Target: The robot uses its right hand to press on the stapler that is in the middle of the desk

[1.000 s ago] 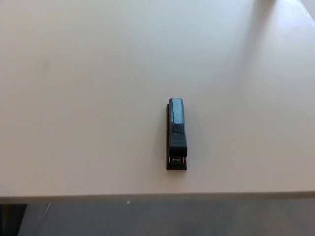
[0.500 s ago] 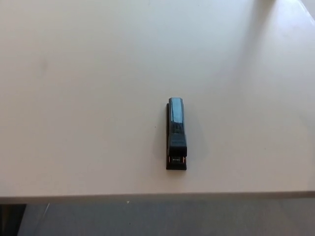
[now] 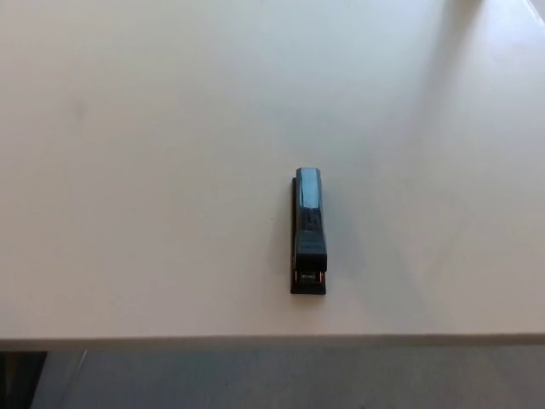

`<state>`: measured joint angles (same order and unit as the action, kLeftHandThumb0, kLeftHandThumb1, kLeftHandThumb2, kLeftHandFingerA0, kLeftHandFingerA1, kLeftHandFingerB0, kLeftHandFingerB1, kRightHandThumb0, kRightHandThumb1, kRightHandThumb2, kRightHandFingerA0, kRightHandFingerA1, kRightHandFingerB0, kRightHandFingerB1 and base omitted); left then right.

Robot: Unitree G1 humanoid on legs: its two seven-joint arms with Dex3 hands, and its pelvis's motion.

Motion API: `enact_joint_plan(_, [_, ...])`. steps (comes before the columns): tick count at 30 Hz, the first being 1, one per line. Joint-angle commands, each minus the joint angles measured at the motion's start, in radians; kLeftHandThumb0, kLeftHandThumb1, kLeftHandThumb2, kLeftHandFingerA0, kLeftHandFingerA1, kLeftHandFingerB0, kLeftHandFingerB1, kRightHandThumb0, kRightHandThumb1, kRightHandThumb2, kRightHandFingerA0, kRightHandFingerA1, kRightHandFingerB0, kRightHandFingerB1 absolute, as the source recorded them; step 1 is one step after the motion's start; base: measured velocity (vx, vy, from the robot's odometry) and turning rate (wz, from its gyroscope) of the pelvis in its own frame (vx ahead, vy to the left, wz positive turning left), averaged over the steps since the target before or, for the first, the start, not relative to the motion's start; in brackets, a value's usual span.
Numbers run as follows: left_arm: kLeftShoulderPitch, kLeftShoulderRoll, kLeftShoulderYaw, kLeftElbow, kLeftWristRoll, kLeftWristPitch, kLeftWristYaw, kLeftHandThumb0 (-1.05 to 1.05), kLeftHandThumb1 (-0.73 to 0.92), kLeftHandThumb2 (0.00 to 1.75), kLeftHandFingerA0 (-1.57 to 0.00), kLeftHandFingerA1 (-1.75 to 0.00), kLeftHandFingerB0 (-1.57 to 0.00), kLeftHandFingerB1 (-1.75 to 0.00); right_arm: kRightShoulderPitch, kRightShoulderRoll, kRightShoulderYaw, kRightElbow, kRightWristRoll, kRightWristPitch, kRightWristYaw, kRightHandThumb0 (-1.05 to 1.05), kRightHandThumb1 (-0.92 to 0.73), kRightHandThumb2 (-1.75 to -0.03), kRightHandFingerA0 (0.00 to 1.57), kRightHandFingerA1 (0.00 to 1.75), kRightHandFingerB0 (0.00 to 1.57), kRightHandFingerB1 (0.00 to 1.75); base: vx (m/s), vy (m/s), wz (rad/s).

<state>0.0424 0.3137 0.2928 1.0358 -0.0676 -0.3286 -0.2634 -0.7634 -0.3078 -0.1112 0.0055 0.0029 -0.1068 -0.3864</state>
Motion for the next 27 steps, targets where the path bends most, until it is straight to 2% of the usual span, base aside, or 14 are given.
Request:
enact_joint_plan(1, [0.003, 0.038, 0.008, 0.014, -0.017, -0.045, -0.02, -0.64, 0.67, 1.07, -0.04, -0.49, -0.02, -0.47, 0.014, 0.093, 0.06, -0.196, 0.127, 0.169, 0.127, -0.09, -0.79, -0.72, 1.25, 1.1, 0.81, 0.96, 0.01, -0.006, 0.07])
enact_joint_plan(4, [-0.004, 0.04, 0.007, 0.02, -0.019, -0.041, -0.027, -0.63, 0.92, 0.7, -0.12, -0.43, -0.09, -0.39, 0.083, 0.111, 0.031, -0.348, 0.227, 0.235, 0.152, -0.07, -0.76, -0.85, 1.25, 1.2, 0.79, 1.04, 0.0, -0.004, 0.05])
enact_joint_plan(5, [-0.003, 0.037, 0.007, 0.02, -0.018, -0.046, -0.024, -0.67, 0.67, 1.06, -0.09, -0.51, -0.02, -0.47, 0.085, 0.131, 0.042, -0.372, 0.233, 0.277, 0.14, -0.07, -0.76, -0.84, 1.25, 1.22, 0.79, 1.07, 0.0, 0.0, 0.0])
enact_joint_plan(6, [0.0, 0.038, 0.004, 0.018, -0.013, -0.051, -0.019, -0.64, 0.92, 0.7, -0.13, -0.43, -0.1, -0.39, 0.08, 0.151, 0.055, -0.357, 0.238, 0.275, 0.147, -0.06, -0.77, -0.8, 1.24, 1.23, 0.79, 1.06, 0.0, 0.0, 0.0])
enact_joint_plan(7, [0.001, 0.038, 0.004, 0.016, -0.015, -0.052, -0.022, -0.7, 0.68, 1.05, -0.07, -0.5, -0.01, -0.46, 0.073, 0.178, 0.072, -0.339, 0.244, 0.284, 0.149, -0.04, -0.76, -0.82, 1.23, 1.23, 0.79, 1.06, 0.0, 0.0, 0.0])
enact_joint_plan(13, [-0.004, 0.036, 0.008, 0.01, -0.026, -0.053, -0.043, -0.69, 0.66, 1.06, -0.06, -0.5, -0.01, -0.45, 0.031, 0.303, 0.102, -0.105, 0.241, 0.218, 0.209, -0.1, -0.76, -0.76, 1.23, 1.11, 0.8, 0.99, 0.0, 0.0, 0.0])
enact_joint_plan(14, [-0.002, 0.036, 0.008, 0.009, -0.028, -0.052, -0.044, -0.65, 0.92, 0.7, -0.12, -0.43, -0.08, -0.38, 0.024, 0.317, 0.104, -0.068, 0.23, 0.211, 0.211, -0.1, -0.77, -0.73, 1.21, 1.13, 0.78, 1.01, 0.0, 0.0, 0.0])
enact_joint_plan(16, [-0.003, 0.04, 0.001, 0.005, -0.021, -0.044, -0.038, -0.73, 0.68, 1.06, -0.02, -0.48, -0.04, -0.43, 0.005, 0.355, 0.093, 0.026, 0.236, 0.189, 0.228, -0.14, -0.77, -0.68, 1.16, 1.23, 0.81, 1.03, 0.0, 0.0, 0.0])
enact_joint_plan(19, [-0.008, 0.041, 0.002, 0.013, -0.023, -0.044, -0.039, -0.65, 0.92, 0.7, -0.1, -0.42, -0.07, -0.36, -0.016, 0.384, 0.092, 0.156, 0.224, 0.163, 0.253, -0.15, -0.77, -0.68, 1.16, 1.21, 0.82, 1.09, 0.01, 0.0, 0.02])
enact_joint_plan(20, [-0.006, 0.045, -0.005, 0.01, -0.016, -0.046, -0.039, -0.76, 0.69, 1.06, -0.02, -0.47, -0.04, -0.43, -0.02, 0.385, 0.104, 0.194, 0.194, 0.17, 0.242, -0.18, -0.77, -0.68, 1.15, 1.22, 0.8, 1.07, 0.0, 0.0, 0.0])
enact_joint_plan(21, [-0.007, 0.042, 0.005, 0.013, -0.033, -0.051, -0.059, -0.67, 0.92, 0.7, -0.09, -0.41, -0.06, -0.35, -0.022, 0.404, 0.101, 0.248, 0.206, 0.149, 0.261, -0.16, -0.78, -0.68, 1.15, 1.23, 0.78, 1.07, 0.0, 0.0, 0.0])
enact_joint_plan(24, [-0.009, 0.04, 0.004, 0.01, -0.033, -0.048, -0.06, -0.76, 0.67, 1.06, -0.05, -0.49, -0.03, -0.43, -0.03, 0.427, 0.109, 0.344, 0.192, 0.128, 0.274, -0.15, -0.76, -0.7, 1.16, 1.2, 0.76, 1.08, 0.0, 0.0, 0.0])
enact_joint_plan(26, [-0.006, 0.041, 0.001, 0.008, -0.03, -0.053, -0.064, -0.69, 0.92, 0.69, -0.12, -0.43, -0.07, -0.37, -0.038, 0.454, 0.118, 0.419, 0.183, 0.109, 0.279, -0.16, -0.77, -0.69, 1.13, 1.25, 0.72, 1.12, 0.0, 0.0, 0.0])
enact_joint_plan(27, [-0.005, 0.044, -0.001, 0.011, -0.026, -0.057, -0.061, -0.77, 0.67, 1.06, -0.05, -0.5, -0.04, -0.44, -0.041, 0.47, 0.124, 0.46, 0.18, 0.11, 0.283, -0.19, -0.78, -0.63, 1.15, 1.21, 0.73, 1.1, 0.0, 0.0, 0.0])
